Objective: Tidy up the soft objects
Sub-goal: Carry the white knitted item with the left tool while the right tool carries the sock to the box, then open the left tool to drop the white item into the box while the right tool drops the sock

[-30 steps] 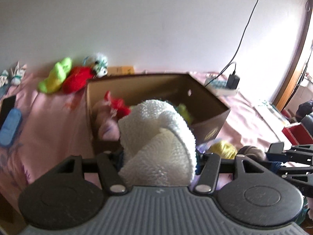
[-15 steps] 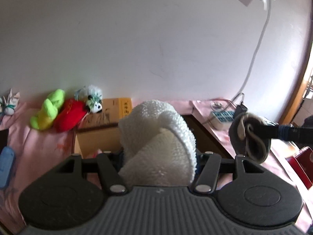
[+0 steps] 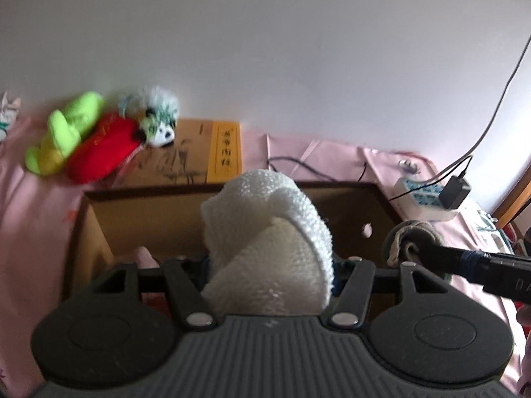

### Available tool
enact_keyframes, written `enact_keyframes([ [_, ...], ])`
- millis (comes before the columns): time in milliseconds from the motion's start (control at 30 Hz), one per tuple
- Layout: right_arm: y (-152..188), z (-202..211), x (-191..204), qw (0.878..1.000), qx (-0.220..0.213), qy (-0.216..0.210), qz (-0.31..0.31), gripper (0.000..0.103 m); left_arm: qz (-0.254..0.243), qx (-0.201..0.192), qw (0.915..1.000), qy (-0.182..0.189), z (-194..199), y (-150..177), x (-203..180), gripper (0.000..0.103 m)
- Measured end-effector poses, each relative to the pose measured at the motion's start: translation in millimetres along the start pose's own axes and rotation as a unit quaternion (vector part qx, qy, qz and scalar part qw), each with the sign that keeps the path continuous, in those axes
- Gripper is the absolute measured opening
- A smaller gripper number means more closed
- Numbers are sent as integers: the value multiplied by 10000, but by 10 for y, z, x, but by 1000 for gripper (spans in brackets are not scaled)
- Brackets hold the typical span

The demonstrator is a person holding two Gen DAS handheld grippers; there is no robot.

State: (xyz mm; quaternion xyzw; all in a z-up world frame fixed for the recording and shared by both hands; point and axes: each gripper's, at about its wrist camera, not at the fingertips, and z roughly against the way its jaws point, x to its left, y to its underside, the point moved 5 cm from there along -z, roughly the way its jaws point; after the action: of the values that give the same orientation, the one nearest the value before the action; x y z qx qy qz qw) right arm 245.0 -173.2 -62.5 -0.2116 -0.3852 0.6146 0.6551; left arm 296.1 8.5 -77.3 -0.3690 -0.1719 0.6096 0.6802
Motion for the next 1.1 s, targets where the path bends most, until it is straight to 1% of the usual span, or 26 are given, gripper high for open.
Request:
enact_keyframes([
  [67,9,-73,-4,9999,37,83,108,8,26,83,10000,-32,-114,12,-8,61],
  [133,28,-137,-1,9997,98,184,163,12,24,137,9999,-74,-211,10,-14,62],
  [200,45,-177,7,9992,90,276,266,12,-9,188,9997,-135,-308,17,-20,63],
  [233,53,-201,19,9989,101,316,318,12,13,265,9996,-125,-338,28,-24,63],
  [267,66,-215,26,9987,118,350,346,12,4,336,9994,-22,-355,31,-35,65],
  [300,77,-221,28,9986,135,373,345,12,-49,346,9994,47,-354,30,-53,69],
  [333,83,-225,27,9987,142,382,314,12,-137,329,9994,11,-347,26,-76,80],
  [367,86,-214,20,9990,139,355,243,12,-198,300,9993,-42,-343,24,-90,82],
  [467,85,-141,-4,9997,110,191,-77,12,-338,261,9991,-75,-332,39,-136,82],
  [567,95,-18,-12,9993,10,95,-368,13,-323,246,9987,-305,-318,45,-127,82],
  [733,170,208,-19,9971,-97,-146,-743,13,-80,218,9984,-524,-131,56,-129,82],
  [833,218,343,20,9966,-168,-250,-761,13,-100,239,9969,-747,27,86,-158,82],
  [933,250,475,71,9969,-261,-288,-691,13,-65,220,9963,-831,212,127,-182,82],
  [1100,333,674,99,9961,-401,-318,-715,13,-263,108,9920,-1227,496,217,-257,82],
])
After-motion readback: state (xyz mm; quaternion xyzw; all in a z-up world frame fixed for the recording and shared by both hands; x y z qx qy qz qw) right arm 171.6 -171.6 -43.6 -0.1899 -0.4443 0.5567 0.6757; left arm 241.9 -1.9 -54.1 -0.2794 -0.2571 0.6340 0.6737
